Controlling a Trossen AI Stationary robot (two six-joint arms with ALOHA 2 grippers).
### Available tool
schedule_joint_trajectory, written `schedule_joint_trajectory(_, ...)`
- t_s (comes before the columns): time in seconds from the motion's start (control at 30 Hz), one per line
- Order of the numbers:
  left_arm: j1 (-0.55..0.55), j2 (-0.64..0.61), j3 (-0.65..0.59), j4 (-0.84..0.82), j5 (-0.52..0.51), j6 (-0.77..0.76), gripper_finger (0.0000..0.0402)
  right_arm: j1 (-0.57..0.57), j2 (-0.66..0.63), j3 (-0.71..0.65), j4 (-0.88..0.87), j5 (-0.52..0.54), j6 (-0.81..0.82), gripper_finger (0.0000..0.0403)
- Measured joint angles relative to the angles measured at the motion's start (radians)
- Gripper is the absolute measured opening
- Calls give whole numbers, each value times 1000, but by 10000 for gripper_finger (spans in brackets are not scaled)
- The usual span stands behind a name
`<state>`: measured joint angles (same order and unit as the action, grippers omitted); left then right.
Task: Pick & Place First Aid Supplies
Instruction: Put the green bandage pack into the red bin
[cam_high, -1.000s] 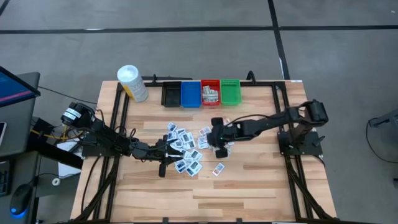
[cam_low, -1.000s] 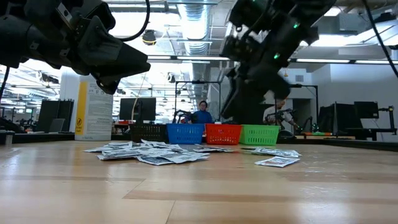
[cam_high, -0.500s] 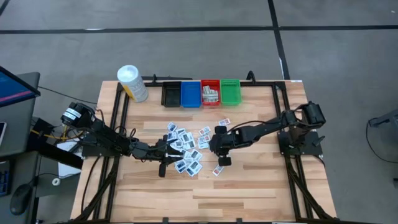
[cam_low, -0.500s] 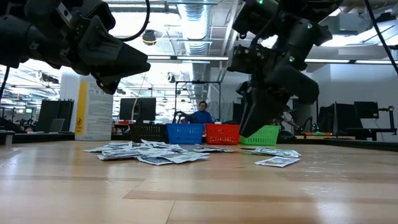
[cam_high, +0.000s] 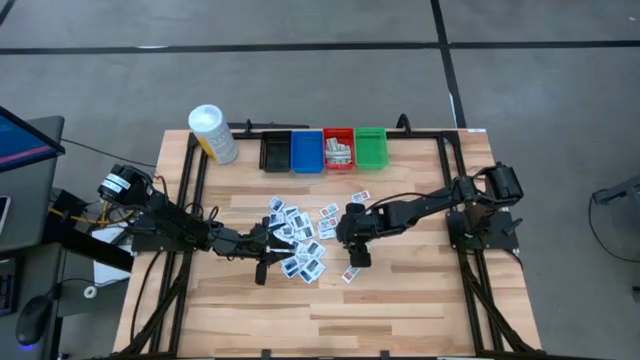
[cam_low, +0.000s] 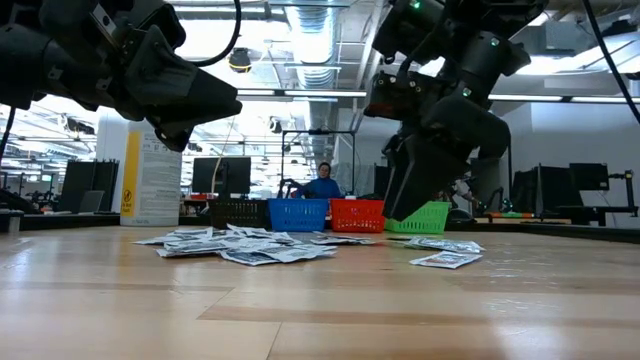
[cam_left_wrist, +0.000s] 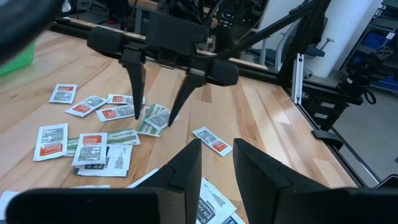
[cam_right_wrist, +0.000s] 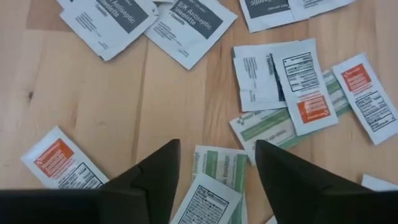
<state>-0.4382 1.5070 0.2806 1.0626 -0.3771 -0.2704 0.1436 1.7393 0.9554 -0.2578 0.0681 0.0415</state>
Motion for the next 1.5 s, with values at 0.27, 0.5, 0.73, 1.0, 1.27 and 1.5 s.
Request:
schedule_joint_trajectory(0.27,0,0,0,0,0,0,93,-1,0,-43,12,7,12,206)
schedule_joint_trajectory(0.5,0,0,0,0,0,0,93,-2,0,-47,28,8,12,194)
schedule_joint_trajectory(0.73,0,0,0,0,0,0,93,-2,0,-47,36,8,12,183)
schedule_joint_trajectory(1.0,0,0,0,0,0,0,93,-3,96,-43,94,5,9,182)
schedule_joint_trajectory(1.27,0,0,0,0,0,0,93,-31,158,-38,87,-25,-13,178)
schedule_joint_trajectory(1.5,0,0,0,0,0,0,93,-33,80,-45,80,-44,-17,148)
